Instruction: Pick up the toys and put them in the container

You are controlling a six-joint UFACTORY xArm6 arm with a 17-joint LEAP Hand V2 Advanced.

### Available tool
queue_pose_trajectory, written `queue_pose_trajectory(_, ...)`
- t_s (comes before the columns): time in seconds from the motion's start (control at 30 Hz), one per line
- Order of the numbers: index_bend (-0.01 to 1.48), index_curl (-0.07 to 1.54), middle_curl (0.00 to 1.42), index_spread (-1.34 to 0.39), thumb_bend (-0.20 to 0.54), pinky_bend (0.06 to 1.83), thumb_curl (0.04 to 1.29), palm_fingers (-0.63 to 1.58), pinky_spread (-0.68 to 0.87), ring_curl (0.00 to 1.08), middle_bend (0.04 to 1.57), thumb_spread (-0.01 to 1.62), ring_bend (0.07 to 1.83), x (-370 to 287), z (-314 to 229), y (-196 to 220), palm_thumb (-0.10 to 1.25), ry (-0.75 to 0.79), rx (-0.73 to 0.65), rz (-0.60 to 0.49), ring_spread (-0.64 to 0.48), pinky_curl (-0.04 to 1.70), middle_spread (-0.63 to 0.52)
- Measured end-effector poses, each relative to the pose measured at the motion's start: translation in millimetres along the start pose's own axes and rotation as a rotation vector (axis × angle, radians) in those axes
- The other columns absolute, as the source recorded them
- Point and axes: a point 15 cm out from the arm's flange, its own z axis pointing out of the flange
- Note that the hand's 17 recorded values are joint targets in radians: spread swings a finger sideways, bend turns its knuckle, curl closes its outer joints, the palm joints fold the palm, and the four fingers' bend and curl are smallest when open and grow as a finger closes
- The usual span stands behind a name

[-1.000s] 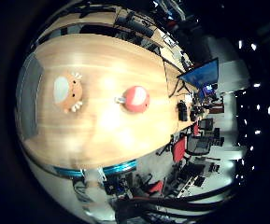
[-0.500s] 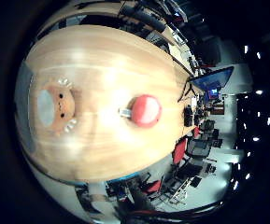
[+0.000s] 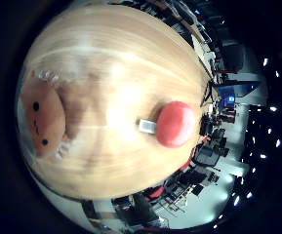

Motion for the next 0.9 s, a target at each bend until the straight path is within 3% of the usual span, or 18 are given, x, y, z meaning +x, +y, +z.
queue_pose_trajectory(0.57, 0.14, 0.26, 0.36, -0.42, -0.029, 0.40, 0.28, 0.26, 0.35, 0.25, 0.20, 0.96, 0.54, -13.5, 62.3, -0.6, 0.25, -0.006, -0.102, -0.024, -0.07, 0.27, -0.10)
queue_pose_trajectory(0.7, 0.12, 0.24, 0.36, -0.42, -0.027, 0.41, 0.29, 0.31, 0.34, 0.27, 0.22, 0.96, 0.63, -12.7, 66.3, 0.2, 0.25, -0.007, -0.110, -0.022, -0.12, 0.27, -0.11)
queue_pose_trajectory(0.9, 0.12, 0.20, 0.45, -0.44, -0.009, 0.40, 0.30, 0.64, 0.22, 0.36, 0.48, 0.99, 0.97, -12.5, 65.6, -5.8, 0.32, -0.021, -0.086, -0.008, -0.31, 0.25, -0.24)
